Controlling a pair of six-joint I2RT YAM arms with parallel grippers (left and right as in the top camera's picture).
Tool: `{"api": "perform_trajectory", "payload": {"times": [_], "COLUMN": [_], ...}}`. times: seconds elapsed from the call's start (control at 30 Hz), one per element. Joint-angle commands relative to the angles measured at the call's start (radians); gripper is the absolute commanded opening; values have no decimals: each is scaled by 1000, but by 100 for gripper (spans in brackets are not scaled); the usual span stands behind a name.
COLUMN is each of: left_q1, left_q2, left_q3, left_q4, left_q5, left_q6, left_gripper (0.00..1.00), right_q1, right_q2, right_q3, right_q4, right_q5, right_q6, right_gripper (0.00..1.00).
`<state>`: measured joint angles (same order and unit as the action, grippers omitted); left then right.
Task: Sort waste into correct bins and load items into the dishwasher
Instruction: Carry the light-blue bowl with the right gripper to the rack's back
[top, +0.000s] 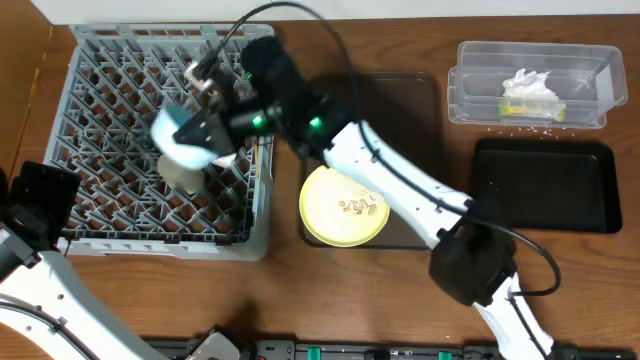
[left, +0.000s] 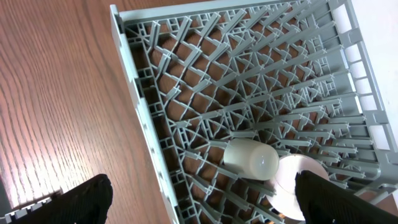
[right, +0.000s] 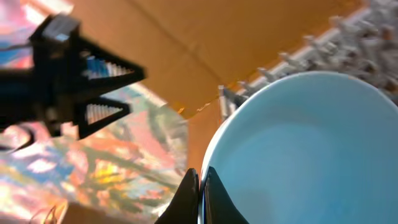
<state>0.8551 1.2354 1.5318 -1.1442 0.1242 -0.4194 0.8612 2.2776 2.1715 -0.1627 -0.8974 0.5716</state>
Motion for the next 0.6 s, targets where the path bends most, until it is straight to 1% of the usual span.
{"api": "perform_trajectory", "payload": {"times": [0.0,0.1,0.17,0.33,0.4,0.5,0.57], "left_q1": [4,4,4,4,4,4,4], "left_q2": [1,1,1,1,1,1,1], "left_q3": [4,4,4,4,4,4,4], "left_q4": [0,0,0,0,0,0,0], "left_q5": [-6,-6,-6,-6,-6,-6,-6], "left_q6": [-2,-2,-2,-2,-2,-2,-2], "left_gripper": [95,95,95,95,95,95,95], "right_q1": [-8,-38,-58,-117,-137,-155,-164], "right_q2": [7,7,7,16,40,94,138], "right_q3": [6,6,6,6,6,6,7], "right_q4": [71,206,264,320,372,489,580], "right_q5": [-43,-42,-26,84,90,85,85], "right_q6": [-50,-103,-122,-125,-124,-80,-20], "right_gripper": [1,1,1,1,1,1,1]}}
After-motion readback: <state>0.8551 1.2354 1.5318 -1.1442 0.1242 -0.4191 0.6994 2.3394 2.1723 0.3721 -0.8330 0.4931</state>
